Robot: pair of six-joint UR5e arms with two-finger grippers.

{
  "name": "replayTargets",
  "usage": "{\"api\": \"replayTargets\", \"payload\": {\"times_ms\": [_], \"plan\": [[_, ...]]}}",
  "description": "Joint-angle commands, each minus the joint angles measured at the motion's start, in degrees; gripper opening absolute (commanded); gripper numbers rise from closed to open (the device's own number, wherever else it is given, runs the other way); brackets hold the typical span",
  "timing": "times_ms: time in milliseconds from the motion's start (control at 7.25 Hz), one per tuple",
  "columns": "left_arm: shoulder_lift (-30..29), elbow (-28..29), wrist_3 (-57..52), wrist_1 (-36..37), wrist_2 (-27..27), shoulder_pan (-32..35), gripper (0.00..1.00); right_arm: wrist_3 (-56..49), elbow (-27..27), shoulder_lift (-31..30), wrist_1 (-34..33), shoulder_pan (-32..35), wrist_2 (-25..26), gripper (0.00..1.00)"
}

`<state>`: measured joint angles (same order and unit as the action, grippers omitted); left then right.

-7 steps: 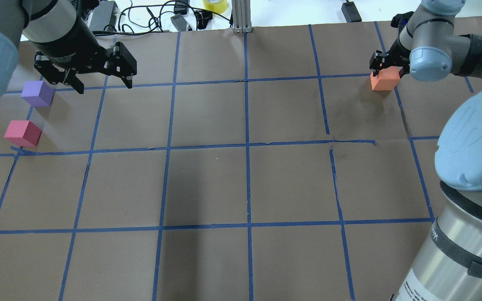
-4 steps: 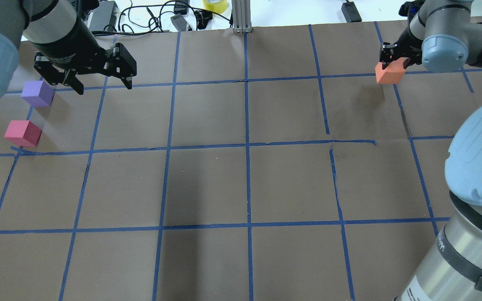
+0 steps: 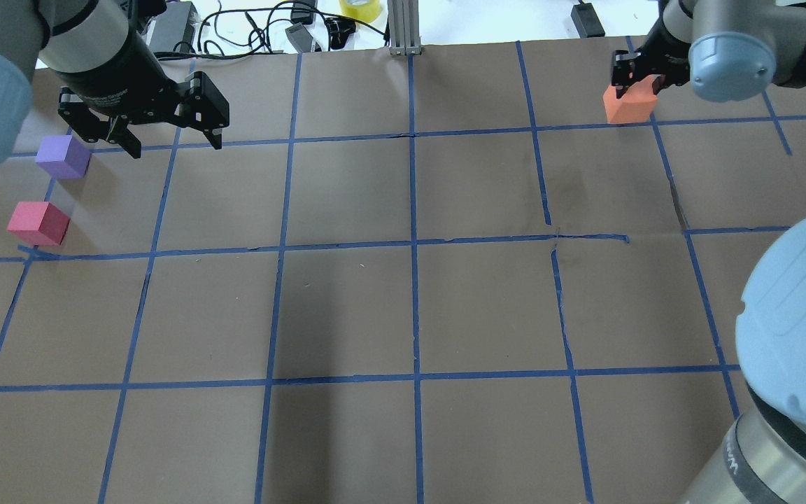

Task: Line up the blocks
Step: 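Carry the orange cube with the right gripper toward the table's middle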

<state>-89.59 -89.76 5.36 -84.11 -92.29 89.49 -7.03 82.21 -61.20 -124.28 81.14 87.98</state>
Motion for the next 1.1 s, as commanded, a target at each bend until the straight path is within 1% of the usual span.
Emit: {"api": "replayTargets", "payload": {"times_ms": [0, 138, 276, 414, 552, 690, 828, 966], "plan": [[-0.1, -0.1, 0.0, 0.0, 0.1, 0.1, 1.00, 1.5, 0.0, 0.2, -1.1, 9.4, -0.1, 0.11], [-0.1, -0.1, 0.0, 0.0, 0.0, 0.0, 1.00, 6.2, 0.0, 0.8, -1.8, 13.0, 0.3, 0.11], [-0.1, -0.1, 0.0, 0.0, 0.0, 0.1, 1.00, 13.5, 0.0, 1.8, -5.1, 16.9, 0.8, 0.12], [-0.1, -0.1, 0.0, 0.0, 0.0, 0.0, 1.00, 15.8, 0.0, 3.9, -8.1, 22.3, 4.8, 0.12], [-0.5, 0.3, 0.0, 0.0, 0.1, 0.1, 1.00, 16.7, -0.2, 4.8, -8.4, 25.6, 8.1, 0.12], [0.2, -0.4, 0.0, 0.0, -0.2, 0.1, 1.00, 23.4, -0.1, 5.5, -8.4, 27.0, 7.3, 0.15], [-0.1, -0.3, 0.0, 0.0, 0.0, 0.1, 1.00, 27.0, -0.2, 6.5, -8.7, 29.7, 7.4, 0.14], [-0.1, -0.3, 0.0, 0.0, 0.0, 0.1, 1.00, 27.8, -0.4, 6.8, -8.7, 30.7, 7.4, 0.14]]}}
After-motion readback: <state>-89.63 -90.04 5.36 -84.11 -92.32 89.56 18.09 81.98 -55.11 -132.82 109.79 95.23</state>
